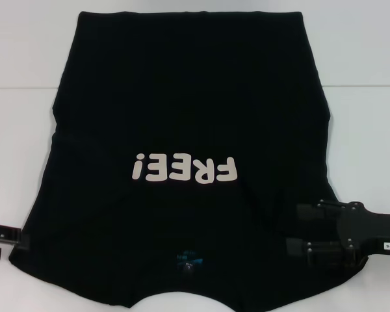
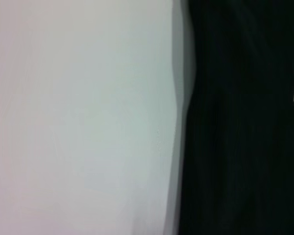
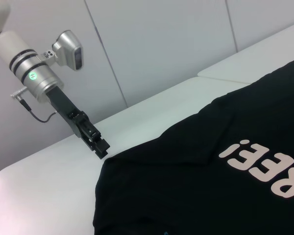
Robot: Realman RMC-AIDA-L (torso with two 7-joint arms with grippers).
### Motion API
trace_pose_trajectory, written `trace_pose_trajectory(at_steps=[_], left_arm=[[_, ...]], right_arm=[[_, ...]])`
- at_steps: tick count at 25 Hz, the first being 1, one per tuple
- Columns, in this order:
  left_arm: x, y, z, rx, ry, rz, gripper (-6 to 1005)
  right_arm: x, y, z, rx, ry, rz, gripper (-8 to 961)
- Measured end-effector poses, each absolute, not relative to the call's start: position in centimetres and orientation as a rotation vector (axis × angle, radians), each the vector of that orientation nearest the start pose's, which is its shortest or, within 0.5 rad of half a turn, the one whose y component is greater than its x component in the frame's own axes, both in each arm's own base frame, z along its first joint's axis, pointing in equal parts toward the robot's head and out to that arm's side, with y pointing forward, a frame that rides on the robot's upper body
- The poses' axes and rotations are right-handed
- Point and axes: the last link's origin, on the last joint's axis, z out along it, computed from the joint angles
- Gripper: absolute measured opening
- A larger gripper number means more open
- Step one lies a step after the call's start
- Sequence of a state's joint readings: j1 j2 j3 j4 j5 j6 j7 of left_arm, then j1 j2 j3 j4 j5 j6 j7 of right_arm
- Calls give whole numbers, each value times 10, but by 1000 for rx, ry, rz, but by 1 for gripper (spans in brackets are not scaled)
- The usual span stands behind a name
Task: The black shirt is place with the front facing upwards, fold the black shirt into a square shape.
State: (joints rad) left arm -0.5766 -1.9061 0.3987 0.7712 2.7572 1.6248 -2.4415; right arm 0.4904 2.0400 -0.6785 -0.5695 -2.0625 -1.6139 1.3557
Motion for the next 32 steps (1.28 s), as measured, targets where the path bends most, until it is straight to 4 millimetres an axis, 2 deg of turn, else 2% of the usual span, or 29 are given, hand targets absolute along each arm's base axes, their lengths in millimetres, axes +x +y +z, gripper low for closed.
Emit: trace_pose_trajectory(at_steps=[18,27,32], left_arm=[[-352,317,82,2414,2396,67,755],[-361,314,97,2416,2448,57,752],[-366,312,96,2409,2473,46,751]], right_arm=[[283,307,-4,-2802,720,677,910],[281,309,-3,-2804,726,678,909],[282,309,-3,-2805,728,675,909]])
